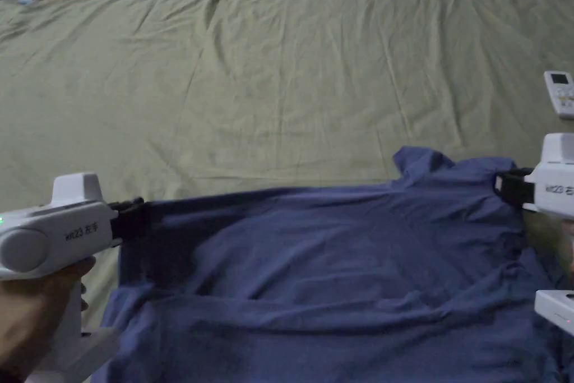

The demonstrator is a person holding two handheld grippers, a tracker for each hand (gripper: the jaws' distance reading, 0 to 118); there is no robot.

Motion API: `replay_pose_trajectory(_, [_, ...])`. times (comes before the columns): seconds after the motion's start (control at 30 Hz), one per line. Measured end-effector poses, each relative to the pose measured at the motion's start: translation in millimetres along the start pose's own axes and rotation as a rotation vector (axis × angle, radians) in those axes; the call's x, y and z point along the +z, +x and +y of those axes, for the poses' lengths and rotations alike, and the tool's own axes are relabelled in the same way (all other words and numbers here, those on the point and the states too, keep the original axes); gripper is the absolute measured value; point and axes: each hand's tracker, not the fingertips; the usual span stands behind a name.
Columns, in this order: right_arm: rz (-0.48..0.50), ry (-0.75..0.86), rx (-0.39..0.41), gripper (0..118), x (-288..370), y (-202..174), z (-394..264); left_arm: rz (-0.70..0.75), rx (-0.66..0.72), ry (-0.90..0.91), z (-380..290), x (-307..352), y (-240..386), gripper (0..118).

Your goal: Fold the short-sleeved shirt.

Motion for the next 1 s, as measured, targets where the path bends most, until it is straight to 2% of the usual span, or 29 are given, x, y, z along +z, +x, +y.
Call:
replay_pose_trajectory(0.1, [0.021,0.061,0.066,5,58.0,-5.2,-25.7,-0.047,0.011,0.064,-26.4,67.3,-7.4,6])
replay_pose_trajectory(0.17, [0.014,0.056,0.063,5,93.7,-3.2,-47.3,-0.053,0.003,0.111,-52.2,104.4,-11.6,6])
replay_pose_trajectory(0.2, [0.021,0.066,0.037,5,108.5,0.4,-62.1,-0.052,0.000,0.130,-67.5,119.2,-13.2,6])
replay_pose_trajectory(0.33, [-0.017,0.085,0.031,5,151.6,-2.4,-117.0,-0.059,0.034,0.118,-124.7,157.0,-23.1,6])
replay_pose_trajectory(0.43, [-0.010,0.052,-0.033,5,161.5,1.6,-150.6,-0.056,0.081,0.069,-154.6,161.4,-30.0,6])
replay_pose_trajectory(0.5, [-0.015,0.009,-0.024,5,154.4,-0.8,-169.7,-0.039,0.048,-0.004,-169.0,150.0,-30.7,6])
replay_pose_trajectory(0.63, [-0.041,-0.059,0.000,5,131.7,-4.8,-187.6,-0.041,0.041,-0.019,-178.1,125.0,-36.2,7])
replay_pose_trajectory(0.67, [-0.044,-0.065,-0.004,11,129.1,-5.7,-187.9,-0.027,0.044,-0.013,-177.5,122.3,-36.4,15])
replay_pose_trajectory(0.7, [-0.051,-0.057,-0.003,26,127.9,-7.2,-188.9,-0.008,0.054,-0.002,-175.7,120.3,-36.2,33])
replay_pose_trajectory(0.73, [-0.067,-0.047,0.003,58,128.4,-8.5,-188.6,0.007,0.063,0.007,-174.2,119.6,-37.0,64])
replay_pose_trajectory(0.77, [-0.074,-0.043,0.002,79,130.3,-9.5,-186.7,0.043,0.073,0.019,-172.4,120.3,-37.8,84])
replay_pose_trajectory(0.8, [-0.082,-0.036,0.001,85,133.9,-6.2,-185.8,0.059,0.070,0.032,-170.7,122.0,-38.7,97])
replay_pose_trajectory(0.9, [-0.100,0.010,-0.009,83,149.9,-3.6,-178.9,0.038,0.049,0.099,-156.6,136.9,-38.7,99])
replay_pose_trajectory(1.0, [-0.099,0.093,-0.021,83,169.7,-4.0,-164.6,0.042,-0.061,0.181,-121.1,150.3,-27.1,99])
